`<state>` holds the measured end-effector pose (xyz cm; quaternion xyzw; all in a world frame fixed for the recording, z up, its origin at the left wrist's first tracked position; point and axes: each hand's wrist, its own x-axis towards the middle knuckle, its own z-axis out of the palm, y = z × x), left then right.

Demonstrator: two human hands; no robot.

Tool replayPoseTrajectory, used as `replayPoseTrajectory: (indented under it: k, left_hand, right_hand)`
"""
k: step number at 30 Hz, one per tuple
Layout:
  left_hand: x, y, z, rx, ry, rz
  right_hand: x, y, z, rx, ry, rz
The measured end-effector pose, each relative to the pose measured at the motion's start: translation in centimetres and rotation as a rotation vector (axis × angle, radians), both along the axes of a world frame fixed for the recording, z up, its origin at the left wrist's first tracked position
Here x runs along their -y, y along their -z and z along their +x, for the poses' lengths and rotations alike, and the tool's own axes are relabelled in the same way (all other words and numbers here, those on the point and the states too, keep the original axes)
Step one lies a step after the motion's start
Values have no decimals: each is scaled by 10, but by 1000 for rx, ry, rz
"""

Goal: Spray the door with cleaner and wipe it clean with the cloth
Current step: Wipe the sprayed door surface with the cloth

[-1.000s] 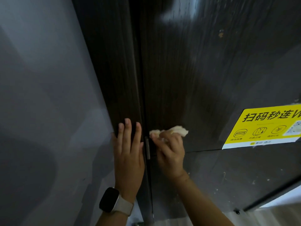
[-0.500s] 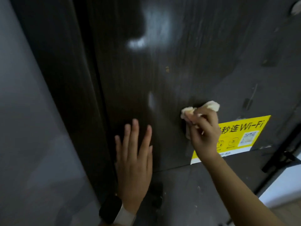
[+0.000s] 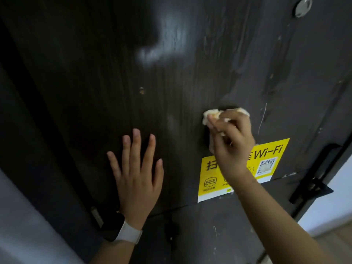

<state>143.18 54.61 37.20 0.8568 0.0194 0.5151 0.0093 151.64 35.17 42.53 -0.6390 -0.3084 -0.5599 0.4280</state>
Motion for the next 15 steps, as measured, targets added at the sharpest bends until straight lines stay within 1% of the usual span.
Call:
replayPoseTrajectory:
  k: [1, 4, 6, 7, 8, 10, 12, 14, 15]
  left_hand:
    - [2, -1, -1, 10, 14, -27]
    - [17, -4, -3, 70, 66, -140]
    - [34, -11, 1, 96, 94, -136]
    - [43, -15, 5, 90, 112, -100]
    - [52, -20, 10, 75, 136, -61]
    - [69, -26, 22, 44, 143, -7]
    - [83, -28, 33, 32, 72, 10]
    - [91, -26, 41, 40, 0, 1]
    - [92, -25, 43, 47, -23, -2]
  right_hand:
    - [-3, 5, 0, 2, -4, 2]
    - [-8, 55, -8, 10, -49, -162]
    - [4, 63, -5, 17, -72, -191]
    - [15, 62, 1, 1, -76, -147]
    - [30, 61, 8, -28, -59, -49]
    - [65, 64, 25, -120, 44, 239]
    - [101, 72, 44, -212, 136, 500]
    - [117, 76, 54, -258, 158, 642]
    - [114, 77, 54, -251, 156, 658]
